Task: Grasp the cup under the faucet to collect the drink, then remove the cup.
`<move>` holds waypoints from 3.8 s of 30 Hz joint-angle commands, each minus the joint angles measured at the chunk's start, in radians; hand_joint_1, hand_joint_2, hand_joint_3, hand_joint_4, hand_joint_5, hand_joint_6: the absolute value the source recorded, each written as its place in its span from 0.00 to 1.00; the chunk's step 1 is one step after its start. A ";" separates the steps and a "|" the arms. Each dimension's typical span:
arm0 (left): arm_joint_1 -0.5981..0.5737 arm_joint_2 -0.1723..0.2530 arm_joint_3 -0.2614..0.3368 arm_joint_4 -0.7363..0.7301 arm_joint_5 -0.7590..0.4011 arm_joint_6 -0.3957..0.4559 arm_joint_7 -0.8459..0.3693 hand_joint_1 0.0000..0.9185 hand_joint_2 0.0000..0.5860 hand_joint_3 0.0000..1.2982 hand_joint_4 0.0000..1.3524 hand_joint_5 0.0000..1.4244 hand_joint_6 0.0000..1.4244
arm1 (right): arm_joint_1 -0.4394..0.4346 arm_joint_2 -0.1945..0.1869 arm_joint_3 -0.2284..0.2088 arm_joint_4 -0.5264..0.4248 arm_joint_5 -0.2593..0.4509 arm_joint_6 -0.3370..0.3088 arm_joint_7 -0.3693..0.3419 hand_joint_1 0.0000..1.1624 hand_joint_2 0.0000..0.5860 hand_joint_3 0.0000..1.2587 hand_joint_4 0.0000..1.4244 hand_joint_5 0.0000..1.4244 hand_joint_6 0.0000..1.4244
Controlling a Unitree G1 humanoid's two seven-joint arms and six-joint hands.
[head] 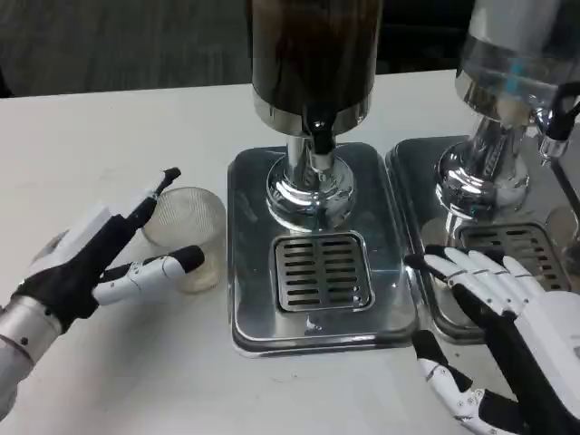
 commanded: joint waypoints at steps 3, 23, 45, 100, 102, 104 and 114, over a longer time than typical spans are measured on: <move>-0.024 0.000 -0.042 0.057 0.024 0.024 0.007 0.00 0.00 0.00 0.00 0.00 0.01 | 0.036 0.008 -0.011 -0.034 0.011 -0.016 -0.014 0.33 0.84 0.17 0.11 0.10 0.05; -0.005 -0.045 -0.114 0.015 0.104 0.121 0.254 0.12 0.00 0.00 0.00 0.13 0.11 | 0.089 0.042 -0.025 -0.080 0.011 -0.005 -0.005 0.40 0.83 0.18 0.12 0.12 0.06; 0.001 -0.111 -0.128 0.046 0.082 0.087 0.354 0.27 0.06 0.08 0.17 0.44 0.72 | 0.109 0.052 -0.039 -0.097 0.009 -0.006 0.000 0.50 0.85 0.22 0.16 0.14 0.08; 0.049 -0.098 -0.137 0.012 0.180 0.091 0.701 0.79 0.00 0.49 0.55 0.71 1.00 | 0.098 0.061 -0.079 -0.094 0.054 -0.053 -0.001 0.50 0.98 0.34 0.21 0.17 0.08; 0.051 -0.094 -0.129 0.004 0.172 0.085 0.693 0.79 0.00 0.50 0.55 0.71 1.00 | 0.097 0.061 -0.079 -0.092 0.056 -0.055 -0.001 0.50 0.99 0.34 0.21 0.17 0.08; 0.052 -0.091 -0.121 -0.003 0.170 0.082 0.688 0.80 0.00 0.50 0.55 0.71 1.00 | 0.095 0.061 -0.079 -0.089 0.056 -0.056 -0.002 0.50 0.99 0.34 0.21 0.17 0.08; 0.065 -0.073 -0.081 -0.071 0.164 0.076 0.645 0.80 0.00 0.50 0.55 0.72 1.00 | 0.085 0.069 -0.072 -0.072 0.058 -0.068 -0.009 0.48 0.99 0.34 0.21 0.17 0.08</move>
